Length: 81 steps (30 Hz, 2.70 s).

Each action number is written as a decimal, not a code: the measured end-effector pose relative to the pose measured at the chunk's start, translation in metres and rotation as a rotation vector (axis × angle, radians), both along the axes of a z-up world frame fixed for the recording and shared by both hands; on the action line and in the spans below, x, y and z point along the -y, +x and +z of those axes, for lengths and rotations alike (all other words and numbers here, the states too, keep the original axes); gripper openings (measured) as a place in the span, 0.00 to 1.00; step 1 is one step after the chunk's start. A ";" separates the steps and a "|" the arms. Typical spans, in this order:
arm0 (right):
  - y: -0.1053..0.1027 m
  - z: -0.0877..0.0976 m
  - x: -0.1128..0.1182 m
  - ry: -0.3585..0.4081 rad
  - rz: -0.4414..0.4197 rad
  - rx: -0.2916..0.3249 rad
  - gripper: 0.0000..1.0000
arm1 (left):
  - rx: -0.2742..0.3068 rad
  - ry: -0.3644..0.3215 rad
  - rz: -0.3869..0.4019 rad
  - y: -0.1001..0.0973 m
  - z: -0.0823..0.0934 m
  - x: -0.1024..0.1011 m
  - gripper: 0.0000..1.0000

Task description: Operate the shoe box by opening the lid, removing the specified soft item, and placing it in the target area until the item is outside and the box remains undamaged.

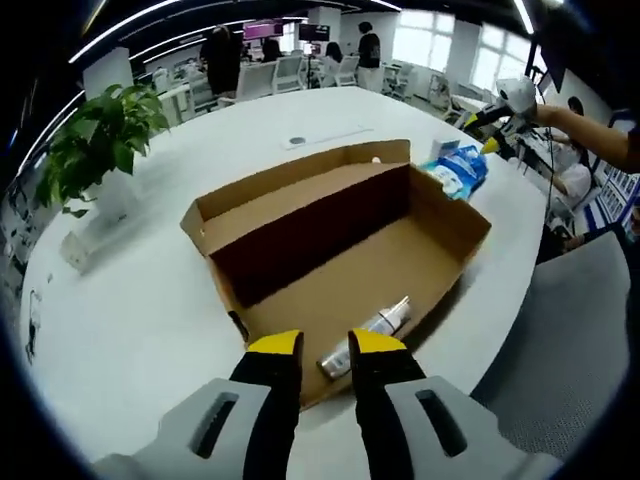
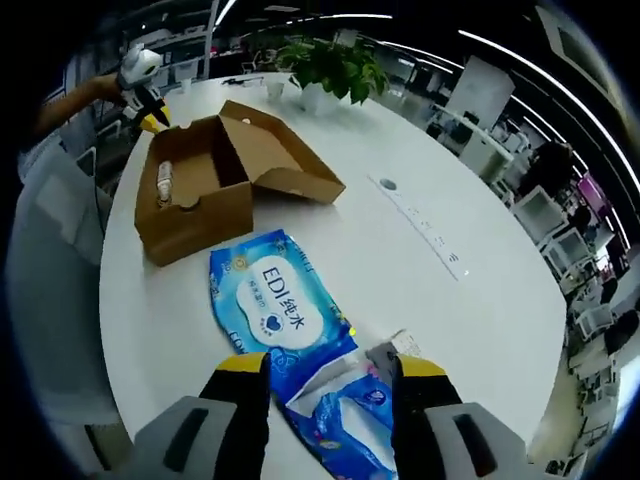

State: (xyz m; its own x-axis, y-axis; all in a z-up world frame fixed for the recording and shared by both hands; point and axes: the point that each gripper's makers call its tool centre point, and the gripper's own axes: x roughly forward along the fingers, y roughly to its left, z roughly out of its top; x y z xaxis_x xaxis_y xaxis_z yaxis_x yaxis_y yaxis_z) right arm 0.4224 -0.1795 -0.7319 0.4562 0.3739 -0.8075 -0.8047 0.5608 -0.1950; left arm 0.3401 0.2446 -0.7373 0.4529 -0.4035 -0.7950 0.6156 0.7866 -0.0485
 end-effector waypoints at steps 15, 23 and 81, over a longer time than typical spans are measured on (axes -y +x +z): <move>-0.039 0.018 -0.025 0.179 -0.122 0.026 0.55 | -0.070 0.089 -0.265 0.009 -0.012 0.029 0.30; -0.055 0.023 -0.054 0.254 -0.147 0.028 0.55 | -0.156 0.117 -0.404 0.001 -0.026 0.042 0.30; -0.130 0.040 -0.065 0.405 -0.286 0.025 0.68 | -0.372 0.249 -0.918 -0.008 -0.094 0.065 0.35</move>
State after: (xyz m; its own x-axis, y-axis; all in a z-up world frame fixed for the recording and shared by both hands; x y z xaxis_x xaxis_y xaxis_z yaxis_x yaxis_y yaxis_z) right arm 0.2928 -0.1142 -0.6917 0.6036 0.5124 -0.6108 -0.6054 0.7931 0.0672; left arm 0.3323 0.1799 -0.8317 -0.2413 -0.2747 -0.9308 0.9652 0.0322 -0.2597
